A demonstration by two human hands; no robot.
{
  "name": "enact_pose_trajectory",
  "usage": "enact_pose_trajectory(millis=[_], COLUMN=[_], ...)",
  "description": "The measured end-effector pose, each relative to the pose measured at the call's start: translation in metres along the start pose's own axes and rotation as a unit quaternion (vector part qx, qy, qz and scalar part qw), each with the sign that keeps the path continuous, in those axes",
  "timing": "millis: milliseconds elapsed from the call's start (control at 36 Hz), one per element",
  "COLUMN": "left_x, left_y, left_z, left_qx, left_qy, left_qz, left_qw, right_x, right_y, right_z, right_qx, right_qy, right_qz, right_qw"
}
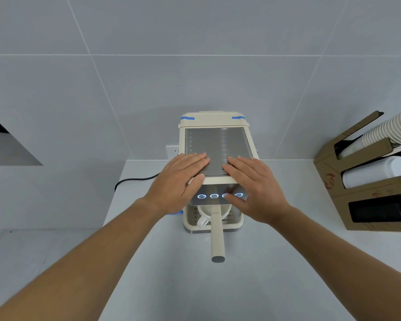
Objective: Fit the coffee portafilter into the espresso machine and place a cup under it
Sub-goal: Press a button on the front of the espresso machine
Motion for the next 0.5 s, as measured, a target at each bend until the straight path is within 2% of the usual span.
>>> enact_pose_trajectory(millis=[194,500], left_x=[-0.0006,0.0004], left_y=[-0.0003,0.0002], left_z=[-0.0009,-0.0006], left_qx=[0.0,0.004], left_qy=[0.003,0.012], left_qz=[-0.005,-0.024], left_qw=[1.0,1.0], right_x=[0.0017,0.0023], right_y=[0.0064,0.0108], right_z=[-0.0023,-0.0035], right_qx=[0.046,0.059], right_qy=[-0.006,-0.017], right_qz=[0.007,-0.037], right_qw=[0.999,0.997])
Point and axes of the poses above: each hand's wrist, its own x-axis towards the middle knuckle, its own y-axis out of the back of the hand, z = x × y, the point moved 4 cm from there along x, towards the middle knuckle, and after that the axes turned 5 degrees about -x, right-handed, at the moved point
